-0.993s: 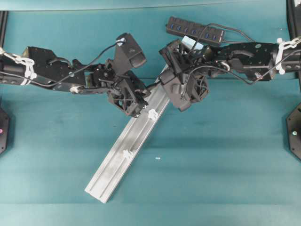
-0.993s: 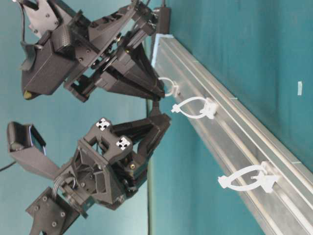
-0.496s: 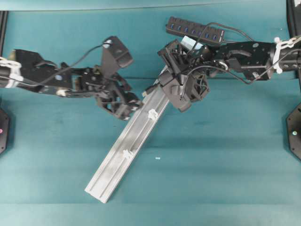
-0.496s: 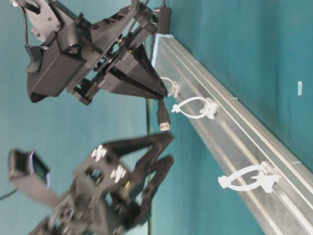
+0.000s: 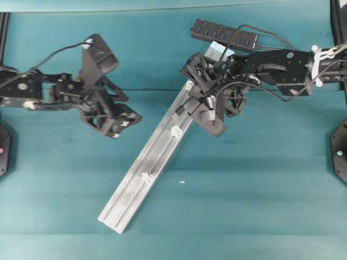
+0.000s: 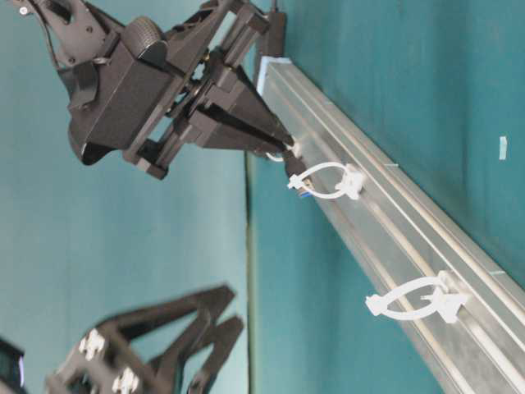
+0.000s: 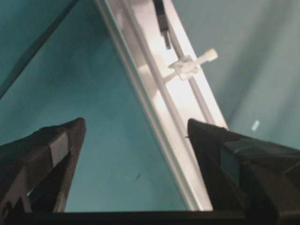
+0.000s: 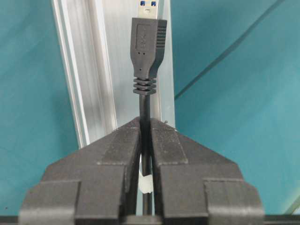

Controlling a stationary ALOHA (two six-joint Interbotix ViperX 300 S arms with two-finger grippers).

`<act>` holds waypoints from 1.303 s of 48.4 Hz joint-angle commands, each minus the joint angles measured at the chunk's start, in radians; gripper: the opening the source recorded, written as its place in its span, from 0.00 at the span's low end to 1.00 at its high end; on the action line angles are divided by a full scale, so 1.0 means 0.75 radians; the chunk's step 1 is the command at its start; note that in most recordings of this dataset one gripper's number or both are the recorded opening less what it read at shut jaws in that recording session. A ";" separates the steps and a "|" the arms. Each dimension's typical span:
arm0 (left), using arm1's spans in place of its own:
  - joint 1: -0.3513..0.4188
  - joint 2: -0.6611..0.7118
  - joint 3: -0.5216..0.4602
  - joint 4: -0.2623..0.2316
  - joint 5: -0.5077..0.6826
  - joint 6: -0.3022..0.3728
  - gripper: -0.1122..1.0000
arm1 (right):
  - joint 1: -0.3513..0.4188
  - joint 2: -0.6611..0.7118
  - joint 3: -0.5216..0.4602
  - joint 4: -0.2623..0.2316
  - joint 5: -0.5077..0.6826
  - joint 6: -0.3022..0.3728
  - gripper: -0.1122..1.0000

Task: Pass the USB cable through three rings with both arms.
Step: 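Regrasp the cable with the right gripper and feed plug into second ring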

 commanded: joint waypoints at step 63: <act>-0.002 -0.166 0.076 0.002 0.000 -0.008 0.95 | 0.086 0.029 0.012 -0.008 0.022 -0.008 0.17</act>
